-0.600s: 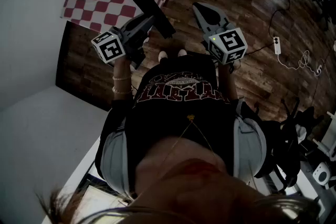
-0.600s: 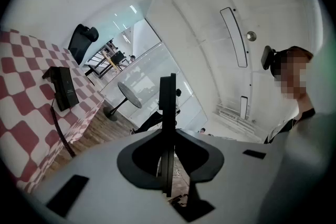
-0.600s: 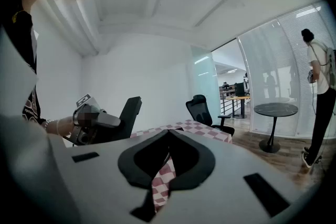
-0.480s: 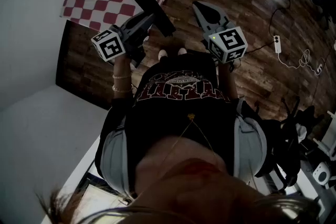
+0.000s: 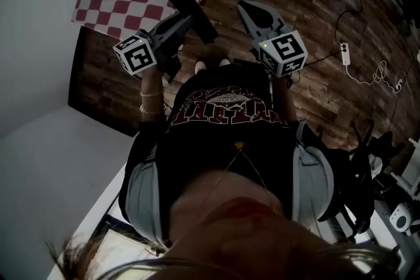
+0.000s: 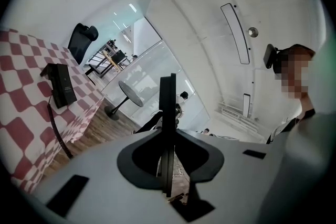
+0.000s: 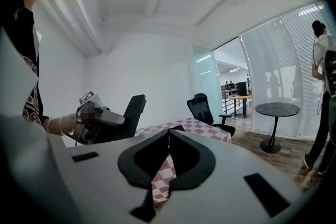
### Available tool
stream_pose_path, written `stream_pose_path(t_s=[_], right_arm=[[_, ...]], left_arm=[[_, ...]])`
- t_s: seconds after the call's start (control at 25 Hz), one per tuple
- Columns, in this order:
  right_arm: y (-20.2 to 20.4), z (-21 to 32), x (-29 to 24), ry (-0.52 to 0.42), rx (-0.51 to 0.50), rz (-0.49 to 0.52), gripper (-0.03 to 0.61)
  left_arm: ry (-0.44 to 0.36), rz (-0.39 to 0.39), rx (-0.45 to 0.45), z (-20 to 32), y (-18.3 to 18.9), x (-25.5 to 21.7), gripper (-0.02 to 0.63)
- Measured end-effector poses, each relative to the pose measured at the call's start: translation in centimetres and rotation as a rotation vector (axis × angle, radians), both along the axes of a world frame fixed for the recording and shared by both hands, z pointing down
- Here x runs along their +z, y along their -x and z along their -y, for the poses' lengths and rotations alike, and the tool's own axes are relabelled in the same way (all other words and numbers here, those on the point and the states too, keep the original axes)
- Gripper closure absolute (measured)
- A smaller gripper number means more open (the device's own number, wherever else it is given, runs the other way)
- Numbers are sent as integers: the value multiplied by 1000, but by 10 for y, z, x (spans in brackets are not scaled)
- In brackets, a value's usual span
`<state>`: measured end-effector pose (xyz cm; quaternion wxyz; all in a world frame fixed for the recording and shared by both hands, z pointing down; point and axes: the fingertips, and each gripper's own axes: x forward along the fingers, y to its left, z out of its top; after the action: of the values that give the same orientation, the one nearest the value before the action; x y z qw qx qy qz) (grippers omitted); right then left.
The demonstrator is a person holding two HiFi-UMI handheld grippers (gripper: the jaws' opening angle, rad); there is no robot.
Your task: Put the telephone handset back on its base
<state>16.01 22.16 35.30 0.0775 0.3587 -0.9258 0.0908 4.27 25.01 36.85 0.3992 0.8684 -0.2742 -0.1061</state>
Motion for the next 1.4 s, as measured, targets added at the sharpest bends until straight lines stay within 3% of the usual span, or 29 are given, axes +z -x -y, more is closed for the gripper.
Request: stream_pose_path(t_s=[0.64,1.4], right_arm=[[-15,-1,13,30,-25,2,558],[18,61,15,38,-40,-23,558]], left_arm=[[15,-17,0,3,-21,8,538],[44,-43,27,68,4,14,538]])
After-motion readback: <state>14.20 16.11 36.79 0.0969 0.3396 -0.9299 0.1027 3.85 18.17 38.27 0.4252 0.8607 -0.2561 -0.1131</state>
